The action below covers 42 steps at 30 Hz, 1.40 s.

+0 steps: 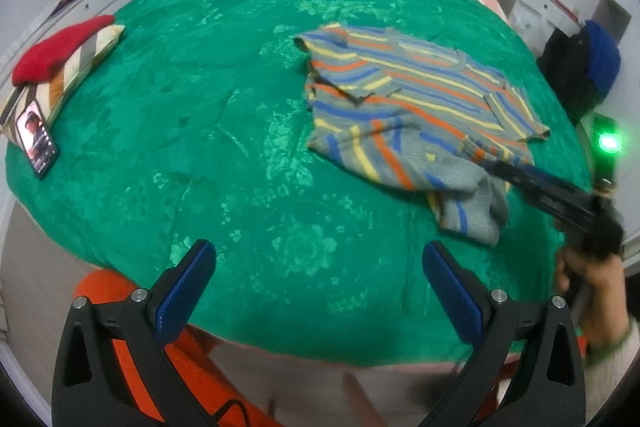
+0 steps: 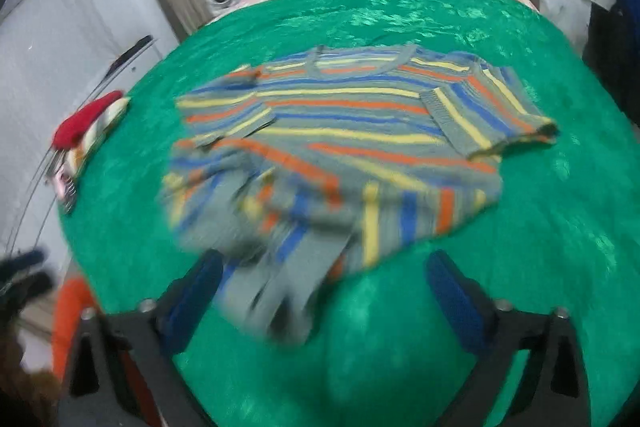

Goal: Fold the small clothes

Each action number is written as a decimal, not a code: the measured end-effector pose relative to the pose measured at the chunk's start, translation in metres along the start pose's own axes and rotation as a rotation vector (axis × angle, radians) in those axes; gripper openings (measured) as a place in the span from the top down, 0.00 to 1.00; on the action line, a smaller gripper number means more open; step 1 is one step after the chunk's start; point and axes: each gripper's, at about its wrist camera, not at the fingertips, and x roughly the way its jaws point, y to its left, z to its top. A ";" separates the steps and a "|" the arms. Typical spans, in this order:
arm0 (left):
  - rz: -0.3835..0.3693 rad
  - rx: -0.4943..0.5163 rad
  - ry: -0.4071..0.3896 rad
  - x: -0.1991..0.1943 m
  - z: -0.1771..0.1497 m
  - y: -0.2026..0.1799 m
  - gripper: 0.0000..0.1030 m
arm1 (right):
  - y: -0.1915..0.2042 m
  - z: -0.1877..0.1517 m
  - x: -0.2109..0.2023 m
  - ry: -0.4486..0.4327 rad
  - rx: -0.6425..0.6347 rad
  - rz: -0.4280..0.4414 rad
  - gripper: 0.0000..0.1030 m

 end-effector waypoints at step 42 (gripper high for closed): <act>-0.043 -0.007 0.077 0.046 -0.011 0.019 0.00 | 0.018 -0.101 -0.122 0.170 -0.105 -0.212 0.34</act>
